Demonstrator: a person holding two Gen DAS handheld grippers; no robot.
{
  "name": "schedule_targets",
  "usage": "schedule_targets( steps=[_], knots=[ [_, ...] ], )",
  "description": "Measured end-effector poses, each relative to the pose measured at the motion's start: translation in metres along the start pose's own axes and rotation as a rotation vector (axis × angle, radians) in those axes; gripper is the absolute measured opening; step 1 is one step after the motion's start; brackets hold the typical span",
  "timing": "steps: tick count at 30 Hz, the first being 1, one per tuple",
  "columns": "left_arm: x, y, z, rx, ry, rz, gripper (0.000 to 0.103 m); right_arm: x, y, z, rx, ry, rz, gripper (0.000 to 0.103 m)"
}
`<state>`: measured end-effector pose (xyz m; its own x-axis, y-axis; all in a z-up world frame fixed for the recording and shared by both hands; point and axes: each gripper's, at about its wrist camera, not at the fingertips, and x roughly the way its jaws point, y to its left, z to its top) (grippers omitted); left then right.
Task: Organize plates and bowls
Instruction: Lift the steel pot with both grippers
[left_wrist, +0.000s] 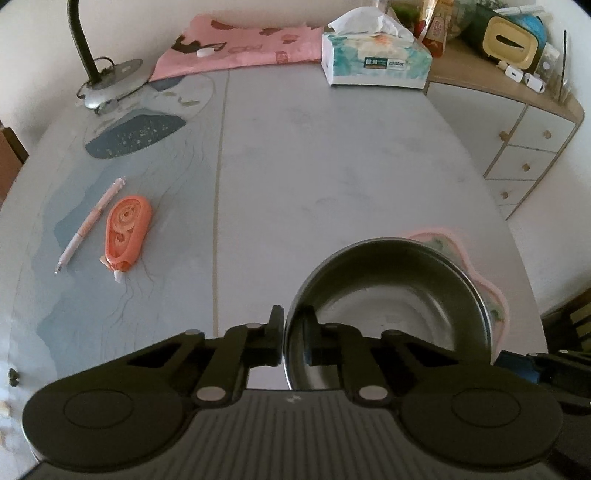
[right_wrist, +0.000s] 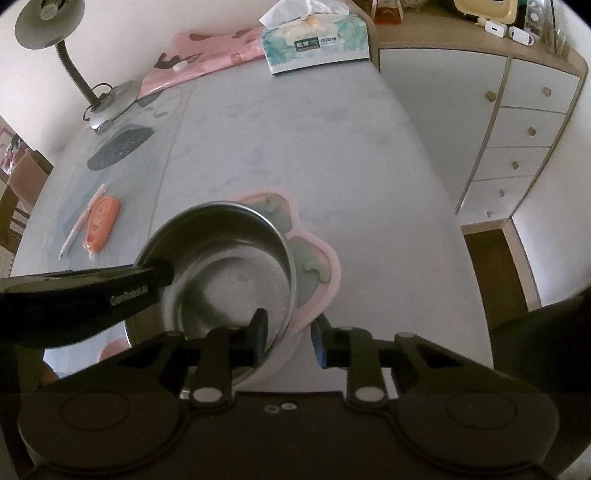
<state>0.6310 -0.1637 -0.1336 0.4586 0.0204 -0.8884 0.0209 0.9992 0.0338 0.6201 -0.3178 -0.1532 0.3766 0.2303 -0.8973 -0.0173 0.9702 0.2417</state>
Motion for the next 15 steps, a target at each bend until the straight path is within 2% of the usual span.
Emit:
schedule_targets(
  steps=[5,15],
  knots=[
    [-0.003,-0.002,0.002,-0.019,0.006,0.017,0.009,0.001,0.001,-0.001,0.028,-0.016,-0.017,0.021],
    [-0.047,-0.002,0.015,0.005,-0.064,0.035,0.008,-0.029,0.002,0.008,0.054,-0.085,0.012,0.019]
  ],
)
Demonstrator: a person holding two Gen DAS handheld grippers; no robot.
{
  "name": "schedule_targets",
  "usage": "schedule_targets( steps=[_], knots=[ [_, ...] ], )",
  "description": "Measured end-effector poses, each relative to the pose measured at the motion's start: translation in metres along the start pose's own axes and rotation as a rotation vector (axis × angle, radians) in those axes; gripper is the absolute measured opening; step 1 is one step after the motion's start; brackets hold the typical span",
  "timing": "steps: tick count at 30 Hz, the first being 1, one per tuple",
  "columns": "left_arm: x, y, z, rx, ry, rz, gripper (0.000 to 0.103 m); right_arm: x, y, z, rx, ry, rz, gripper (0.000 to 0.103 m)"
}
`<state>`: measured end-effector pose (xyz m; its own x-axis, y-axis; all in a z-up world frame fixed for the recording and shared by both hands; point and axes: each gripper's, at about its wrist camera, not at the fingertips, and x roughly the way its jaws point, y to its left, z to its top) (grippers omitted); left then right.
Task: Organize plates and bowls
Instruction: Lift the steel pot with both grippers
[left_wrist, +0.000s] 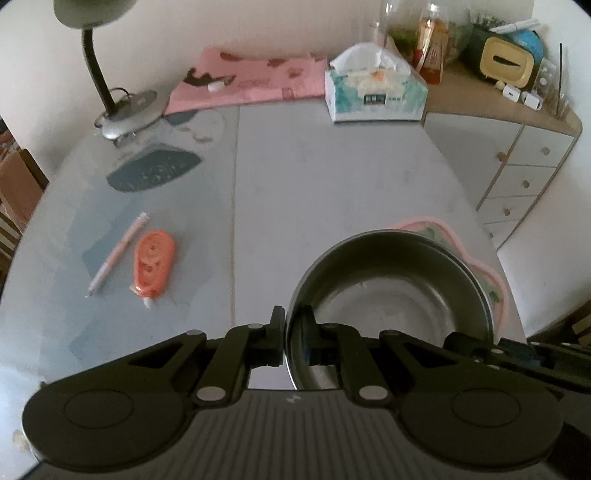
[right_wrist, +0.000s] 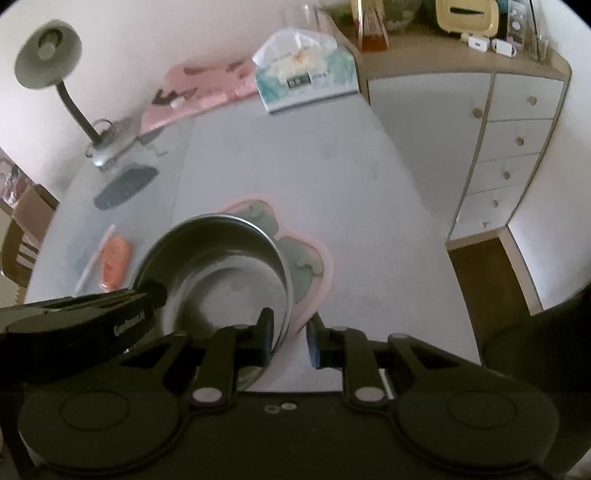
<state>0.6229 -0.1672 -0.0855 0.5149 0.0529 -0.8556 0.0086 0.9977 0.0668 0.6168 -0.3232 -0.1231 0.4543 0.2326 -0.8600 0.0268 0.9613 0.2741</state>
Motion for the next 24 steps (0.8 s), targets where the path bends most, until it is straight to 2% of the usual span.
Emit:
schedule_targets(
  steps=[5,11,18,24],
  knots=[
    [-0.034,0.013,-0.005,-0.012,-0.023,0.007,0.008,-0.028,0.013,-0.002,-0.018,-0.03,0.015,0.019],
    [-0.087,0.032,-0.029,-0.008,-0.048,0.014,0.008,-0.074,0.038,-0.019,-0.051,-0.057,0.024,0.019],
    [-0.152,0.061,-0.076,-0.009,-0.063,0.015,0.007,-0.13,0.074,-0.06,-0.092,-0.084,0.015,0.019],
    [-0.203,0.087,-0.126,-0.014,-0.067,0.022,0.007,-0.17,0.107,-0.109,-0.123,-0.099,0.001,0.018]
  ],
)
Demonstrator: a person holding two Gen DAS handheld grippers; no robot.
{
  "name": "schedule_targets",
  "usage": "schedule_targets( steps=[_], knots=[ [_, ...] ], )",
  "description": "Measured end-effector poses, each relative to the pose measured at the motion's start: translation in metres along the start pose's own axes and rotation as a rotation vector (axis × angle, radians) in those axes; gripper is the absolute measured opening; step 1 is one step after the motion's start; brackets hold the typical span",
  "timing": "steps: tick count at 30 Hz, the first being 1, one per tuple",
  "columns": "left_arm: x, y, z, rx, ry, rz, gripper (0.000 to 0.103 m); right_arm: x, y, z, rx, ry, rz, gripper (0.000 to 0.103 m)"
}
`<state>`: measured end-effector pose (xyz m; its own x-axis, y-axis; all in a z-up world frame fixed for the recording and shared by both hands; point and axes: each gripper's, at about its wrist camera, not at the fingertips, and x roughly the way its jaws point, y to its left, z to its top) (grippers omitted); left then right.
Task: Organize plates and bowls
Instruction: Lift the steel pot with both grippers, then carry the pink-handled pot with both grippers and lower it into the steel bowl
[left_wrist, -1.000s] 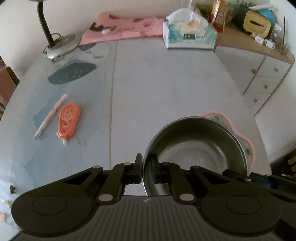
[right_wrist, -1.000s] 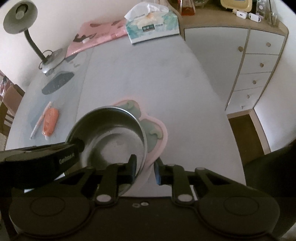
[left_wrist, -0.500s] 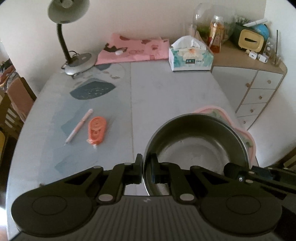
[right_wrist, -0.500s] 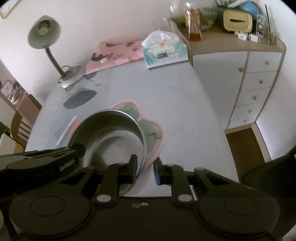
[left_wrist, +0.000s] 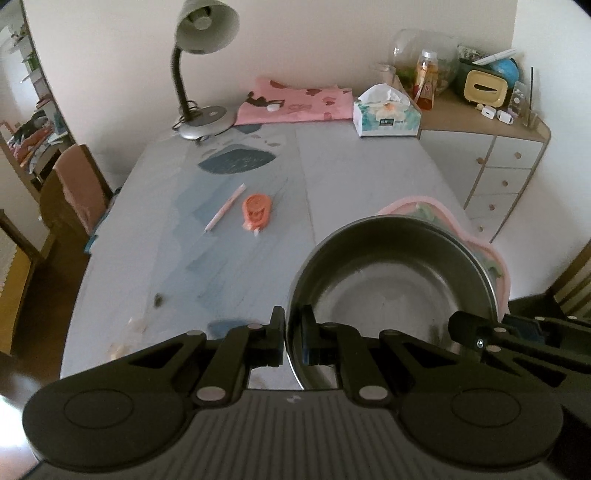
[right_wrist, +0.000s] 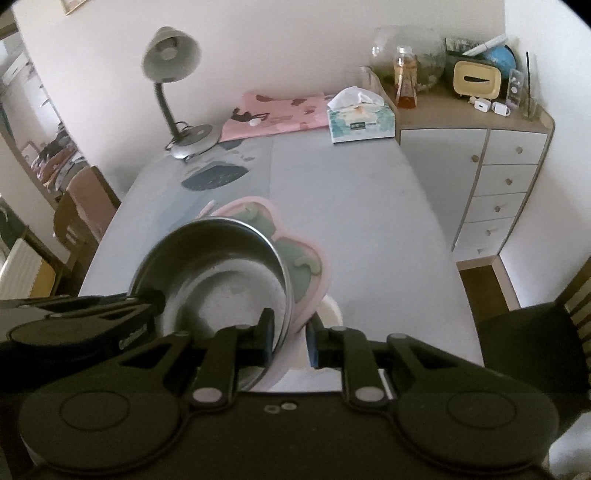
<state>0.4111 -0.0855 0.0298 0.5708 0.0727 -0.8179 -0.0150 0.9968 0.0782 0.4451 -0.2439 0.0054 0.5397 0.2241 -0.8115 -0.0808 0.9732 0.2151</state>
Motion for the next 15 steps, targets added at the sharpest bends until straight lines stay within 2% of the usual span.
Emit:
schedule_targets(
  steps=[15],
  knots=[
    [-0.089,0.062,-0.125,-0.018,0.023,0.032,0.008,-0.074,0.074,-0.104,-0.057,0.013,0.036,0.017]
  ],
)
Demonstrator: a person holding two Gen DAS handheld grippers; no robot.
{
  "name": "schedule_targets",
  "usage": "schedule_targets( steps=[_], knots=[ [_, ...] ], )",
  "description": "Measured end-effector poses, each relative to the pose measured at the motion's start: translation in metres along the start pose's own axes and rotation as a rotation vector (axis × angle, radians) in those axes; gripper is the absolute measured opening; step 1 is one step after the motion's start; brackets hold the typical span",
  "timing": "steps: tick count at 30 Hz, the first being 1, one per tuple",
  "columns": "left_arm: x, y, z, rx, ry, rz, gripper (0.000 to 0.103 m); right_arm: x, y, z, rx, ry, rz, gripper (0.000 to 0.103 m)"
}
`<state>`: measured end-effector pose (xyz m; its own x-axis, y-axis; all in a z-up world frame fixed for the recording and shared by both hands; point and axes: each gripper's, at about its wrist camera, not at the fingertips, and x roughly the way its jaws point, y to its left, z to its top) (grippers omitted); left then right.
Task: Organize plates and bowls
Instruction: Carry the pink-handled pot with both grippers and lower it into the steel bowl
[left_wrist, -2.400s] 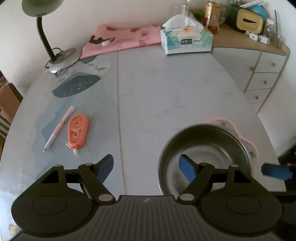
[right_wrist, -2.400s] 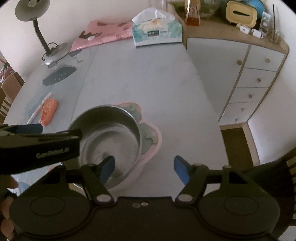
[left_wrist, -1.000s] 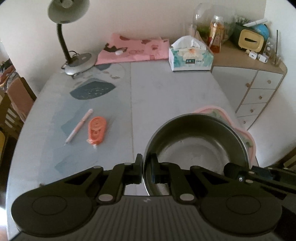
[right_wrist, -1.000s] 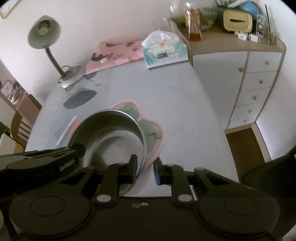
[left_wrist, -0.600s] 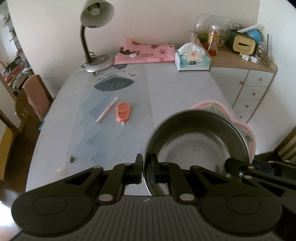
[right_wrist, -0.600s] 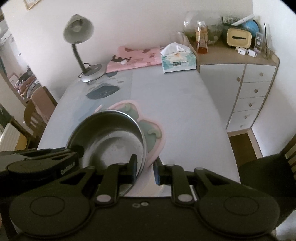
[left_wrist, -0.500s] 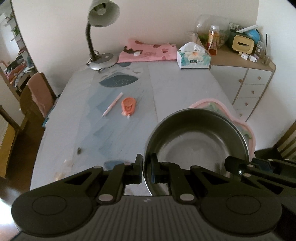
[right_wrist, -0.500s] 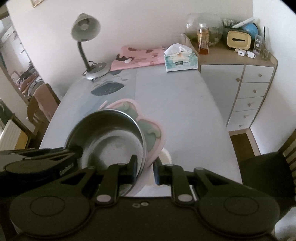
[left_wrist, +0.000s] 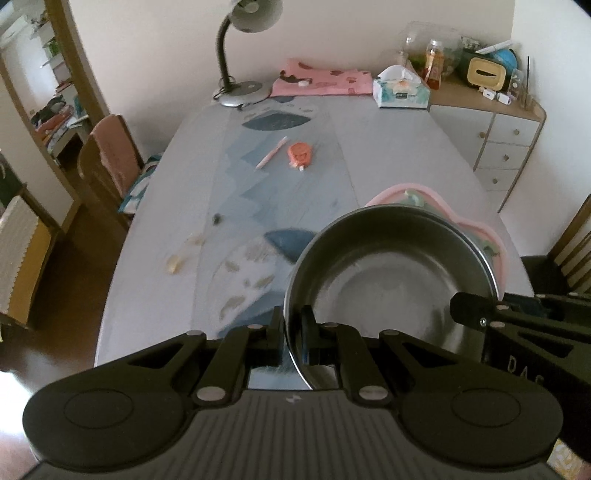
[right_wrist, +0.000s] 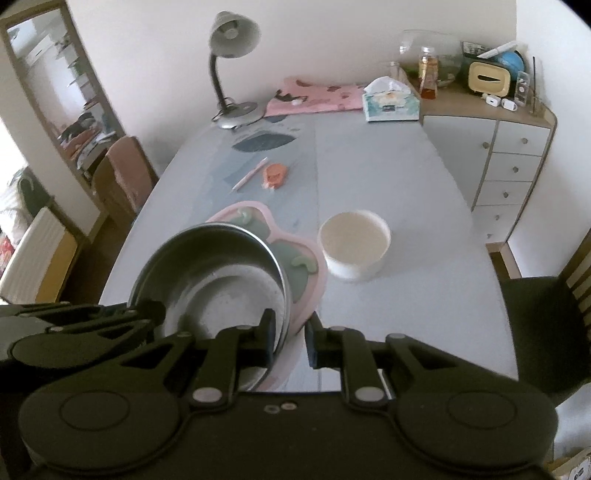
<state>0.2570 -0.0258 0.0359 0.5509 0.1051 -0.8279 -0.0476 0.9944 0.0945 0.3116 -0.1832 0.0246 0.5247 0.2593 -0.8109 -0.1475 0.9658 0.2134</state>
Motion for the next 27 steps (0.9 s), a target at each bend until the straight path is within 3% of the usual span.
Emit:
schedule_targets(
  steps=[14,27],
  knots=[
    [-0.042,0.067,-0.086,-0.055,0.042,0.055,0.008,-0.02,0.072,-0.069,-0.086,0.047,0.062,0.016],
    [-0.026,0.11,-0.155,-0.088,0.113,0.108,0.008,0.009,0.123,-0.124,-0.132,0.161,0.108,0.016]
  ],
)
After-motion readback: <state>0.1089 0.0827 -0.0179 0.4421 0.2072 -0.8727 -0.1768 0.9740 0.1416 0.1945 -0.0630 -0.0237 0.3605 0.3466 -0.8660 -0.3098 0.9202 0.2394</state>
